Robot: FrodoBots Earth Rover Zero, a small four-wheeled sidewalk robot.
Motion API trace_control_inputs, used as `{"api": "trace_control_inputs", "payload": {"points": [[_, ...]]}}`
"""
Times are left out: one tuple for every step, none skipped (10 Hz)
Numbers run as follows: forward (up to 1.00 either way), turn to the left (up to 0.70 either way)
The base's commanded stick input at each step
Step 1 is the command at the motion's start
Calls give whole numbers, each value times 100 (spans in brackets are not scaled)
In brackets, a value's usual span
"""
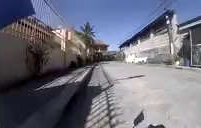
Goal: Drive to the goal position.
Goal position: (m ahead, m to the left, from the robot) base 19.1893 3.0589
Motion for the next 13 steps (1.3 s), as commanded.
{"api": "trace_control_inputs", "payload": {"points": [[70,-3],[70,-3],[70,-3],[70,-3],[70,-3],[70,-3],[70,-3],[70,-3],[70,-3],[70,-3],[70,-3],[70,-3],[70,-3]]}}
